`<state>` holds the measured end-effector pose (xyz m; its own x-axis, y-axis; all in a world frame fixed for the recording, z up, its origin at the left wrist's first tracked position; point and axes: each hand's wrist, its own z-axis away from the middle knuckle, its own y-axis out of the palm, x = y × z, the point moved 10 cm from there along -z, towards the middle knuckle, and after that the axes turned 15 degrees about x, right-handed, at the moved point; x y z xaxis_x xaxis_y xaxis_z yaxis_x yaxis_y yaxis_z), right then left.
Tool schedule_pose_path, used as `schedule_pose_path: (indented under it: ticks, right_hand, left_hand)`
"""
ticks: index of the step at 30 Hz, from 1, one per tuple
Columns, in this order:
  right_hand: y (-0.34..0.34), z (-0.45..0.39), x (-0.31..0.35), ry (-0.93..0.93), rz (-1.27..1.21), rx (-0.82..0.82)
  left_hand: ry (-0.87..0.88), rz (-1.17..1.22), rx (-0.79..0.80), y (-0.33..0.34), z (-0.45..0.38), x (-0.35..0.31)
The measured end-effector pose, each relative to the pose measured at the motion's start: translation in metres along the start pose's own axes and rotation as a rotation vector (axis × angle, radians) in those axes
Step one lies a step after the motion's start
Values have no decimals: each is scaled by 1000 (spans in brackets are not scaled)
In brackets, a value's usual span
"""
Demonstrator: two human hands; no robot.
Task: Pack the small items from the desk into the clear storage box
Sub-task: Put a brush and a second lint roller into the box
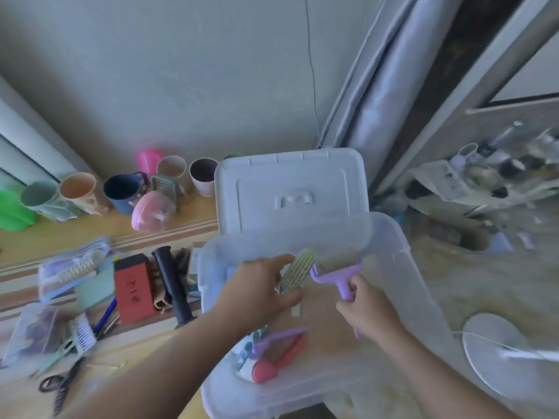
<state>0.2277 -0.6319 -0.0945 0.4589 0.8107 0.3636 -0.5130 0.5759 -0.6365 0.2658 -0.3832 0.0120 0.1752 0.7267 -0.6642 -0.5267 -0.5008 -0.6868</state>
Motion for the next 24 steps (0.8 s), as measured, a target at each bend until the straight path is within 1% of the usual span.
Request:
schedule_pose_path:
  ticks: [2, 4, 6, 10, 12, 14, 15, 17, 19, 20, 21, 23, 24]
  right_hand:
    - [14, -23, -21, 59, 68, 131]
    - [27, -40, -26, 86, 99, 251]
    - [34, -52, -20, 86, 67, 306]
    - [46, -80, -5, 44, -95, 369]
    - [64, -108, -19, 55, -95, 396]
    - [93, -143, -39, 15, -44, 452]
    - [91, -140, -37, 8, -31, 455]
    - [64, -111, -14, -30, 0, 410]
    - [42, -93, 3, -127, 35, 378]
    - [35, -85, 9, -177, 2, 387]
    - [33, -78, 13, -216, -99, 430]
    - [32, -60, 20, -245, -445, 575]
    - [33, -52, 21, -239, -581, 641]
  left_hand:
    - [-41, 21, 55, 31, -14, -6]
    - [-113, 31, 72, 50, -20, -6]
    - [-188, 64, 94, 62, -23, 1]
    - [-296, 90, 98, 69, -20, 11]
    - [-336, 119, 104, 74, -16, 18]
    - [-360, 161, 103, 79, -13, 25]
    - [-365, 177, 107, 81, -12, 28]
    - [-370, 216, 123, 88, -14, 32]
    - [-387, 276, 127, 93, -20, 35]
    - [-404, 327, 114, 95, -23, 37]
    - [-425, 415, 98, 97, -27, 37]
    - [-457, 673, 64, 103, -34, 36]
    - [-458, 788, 48, 107, -38, 34]
